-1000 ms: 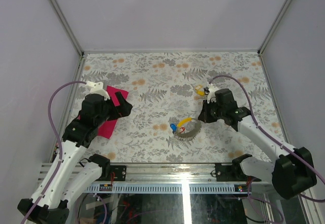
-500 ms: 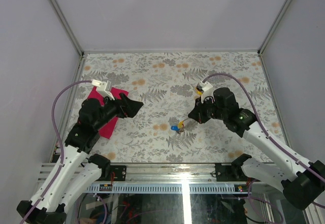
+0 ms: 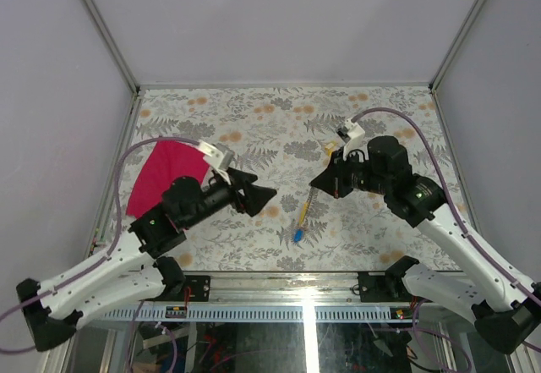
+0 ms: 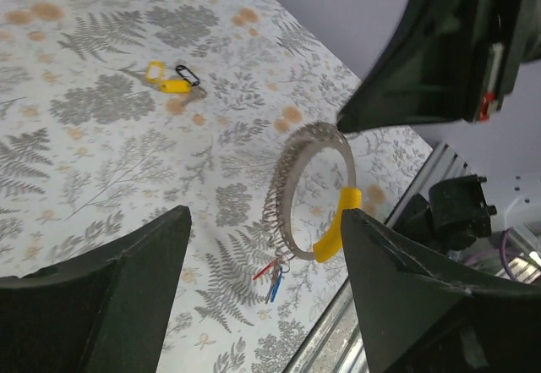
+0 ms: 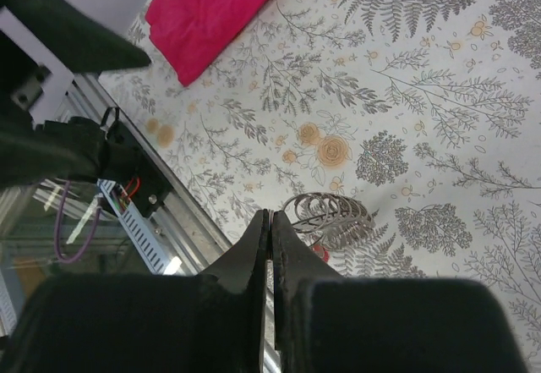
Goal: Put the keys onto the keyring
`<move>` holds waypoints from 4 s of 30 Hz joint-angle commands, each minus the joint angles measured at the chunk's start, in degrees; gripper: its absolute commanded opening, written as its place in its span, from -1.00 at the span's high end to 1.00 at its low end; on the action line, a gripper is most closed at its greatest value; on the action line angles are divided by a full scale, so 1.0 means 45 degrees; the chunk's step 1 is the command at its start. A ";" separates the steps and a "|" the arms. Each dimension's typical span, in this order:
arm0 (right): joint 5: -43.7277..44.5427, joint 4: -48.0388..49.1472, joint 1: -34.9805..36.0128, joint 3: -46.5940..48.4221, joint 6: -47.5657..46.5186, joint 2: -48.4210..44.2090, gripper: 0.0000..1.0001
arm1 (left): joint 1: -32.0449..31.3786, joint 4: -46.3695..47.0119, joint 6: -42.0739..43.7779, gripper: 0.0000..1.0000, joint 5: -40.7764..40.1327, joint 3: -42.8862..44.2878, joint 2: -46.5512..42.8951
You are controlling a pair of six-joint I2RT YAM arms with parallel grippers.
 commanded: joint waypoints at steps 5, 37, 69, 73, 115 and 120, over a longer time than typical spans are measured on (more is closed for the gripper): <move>0.1116 -0.1384 0.0106 0.1933 0.1696 -0.0533 1.00 | -0.4526 0.3591 0.3245 -0.46 -0.5729 0.0982 0.2133; 0.1017 -0.2597 0.0093 0.3009 0.4054 -0.1389 1.00 | -0.7553 0.7393 0.6992 0.17 -0.9729 0.2986 0.7604; -0.0490 -0.2004 0.0091 0.3020 0.3689 -0.2174 0.85 | -0.7562 0.6202 0.7952 1.00 -0.6790 0.2109 0.5548; -0.0838 -0.1770 0.0090 0.3055 0.3561 -0.2358 0.65 | -0.7563 0.5942 0.8021 1.00 -0.5960 0.1963 0.5108; 0.1954 0.2271 0.0090 -0.0333 -0.2490 -0.6157 -0.05 | -0.4965 -0.4183 0.2928 1.00 0.0658 0.5912 0.3828; 0.2269 0.1860 0.0089 -0.0437 -0.2575 -0.6090 -0.04 | -0.4969 -0.5802 0.2647 1.00 -0.0011 0.6908 0.4799</move>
